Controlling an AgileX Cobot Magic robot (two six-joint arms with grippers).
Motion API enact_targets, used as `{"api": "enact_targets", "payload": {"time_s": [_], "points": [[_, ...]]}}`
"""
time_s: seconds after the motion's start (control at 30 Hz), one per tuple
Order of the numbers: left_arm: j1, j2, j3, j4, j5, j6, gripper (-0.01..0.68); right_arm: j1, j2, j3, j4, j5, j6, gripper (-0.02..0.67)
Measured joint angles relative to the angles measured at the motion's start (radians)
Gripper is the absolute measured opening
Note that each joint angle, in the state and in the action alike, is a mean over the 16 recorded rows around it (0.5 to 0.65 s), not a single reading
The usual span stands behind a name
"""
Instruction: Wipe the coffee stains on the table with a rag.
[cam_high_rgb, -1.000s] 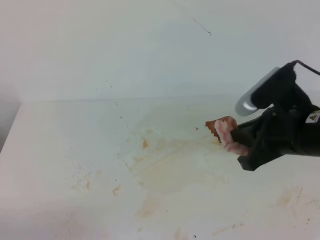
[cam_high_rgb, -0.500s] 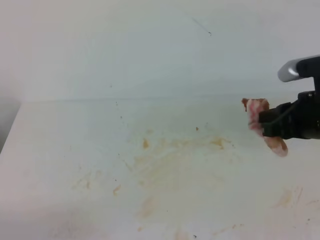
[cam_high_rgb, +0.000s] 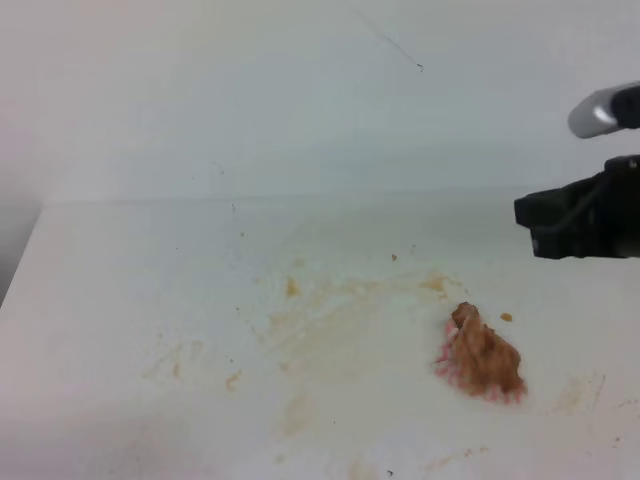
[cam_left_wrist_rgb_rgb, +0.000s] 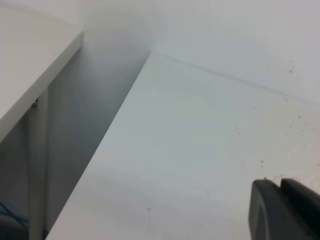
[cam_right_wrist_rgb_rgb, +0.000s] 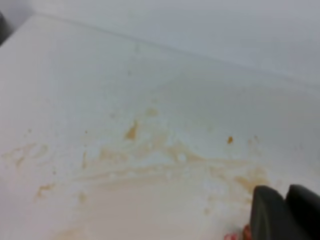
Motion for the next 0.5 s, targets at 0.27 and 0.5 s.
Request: {"api": "enact_targets", "payload": {"time_s": [0.27, 0.5], "points": [[0.000, 0.002, -0.002, 0.000, 0.001, 0.000, 0.000, 0.012, -0.253, 0.025, 0.008, 0.084, -0.070, 0.014], [0.000, 0.002, -0.002, 0.000, 0.001, 0.000, 0.000, 0.028, -0.527, 0.169, -0.009, 0.067, -0.078, 0.000]]}}
